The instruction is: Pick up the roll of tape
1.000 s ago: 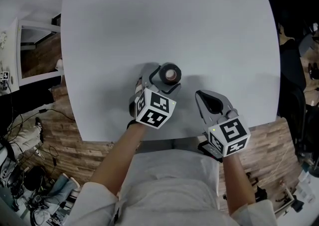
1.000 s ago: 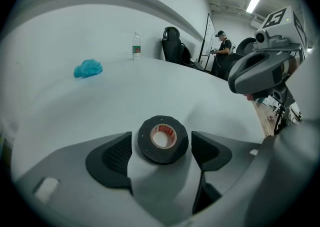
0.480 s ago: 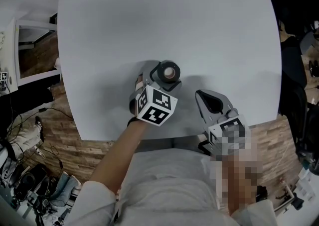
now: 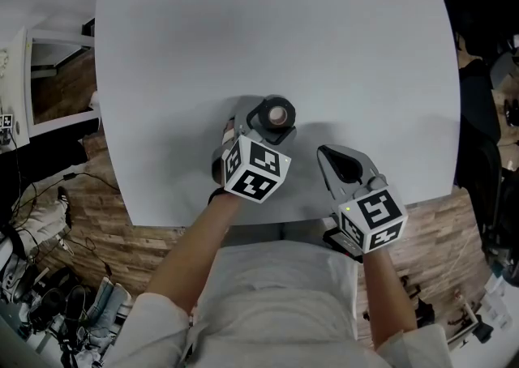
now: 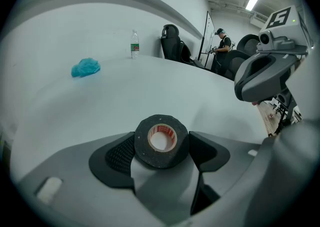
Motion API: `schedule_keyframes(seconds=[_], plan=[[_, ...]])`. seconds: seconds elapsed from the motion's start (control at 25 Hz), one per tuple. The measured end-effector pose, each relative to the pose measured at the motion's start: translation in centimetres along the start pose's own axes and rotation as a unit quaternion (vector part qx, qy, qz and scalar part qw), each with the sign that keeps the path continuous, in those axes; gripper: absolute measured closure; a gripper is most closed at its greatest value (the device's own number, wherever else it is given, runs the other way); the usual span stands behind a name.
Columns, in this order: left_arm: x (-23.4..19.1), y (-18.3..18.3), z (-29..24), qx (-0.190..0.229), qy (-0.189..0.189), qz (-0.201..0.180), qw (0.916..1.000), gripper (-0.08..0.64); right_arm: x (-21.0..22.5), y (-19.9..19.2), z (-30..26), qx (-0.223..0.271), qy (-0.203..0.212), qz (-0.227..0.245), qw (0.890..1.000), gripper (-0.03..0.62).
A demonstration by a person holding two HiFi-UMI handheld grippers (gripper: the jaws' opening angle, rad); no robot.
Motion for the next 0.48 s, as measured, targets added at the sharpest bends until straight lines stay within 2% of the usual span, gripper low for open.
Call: schedule_keyframes(seconds=[0.48], plan=[[-0.13,-0.25,0.38,0.004,0.004,0.019,0.9998,0.212,-0.14,0.20,-0.18,-0.003,0.007,0.004,1.000,0.586]])
Point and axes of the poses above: the fingertips, and each gripper's own axes: z backward along the fingers, x to its right, y out of its top, the point moved 7 cm from there along z, backward along the fingers, and after that the axes turned 2 degrees about y, right-handed, at the moved point
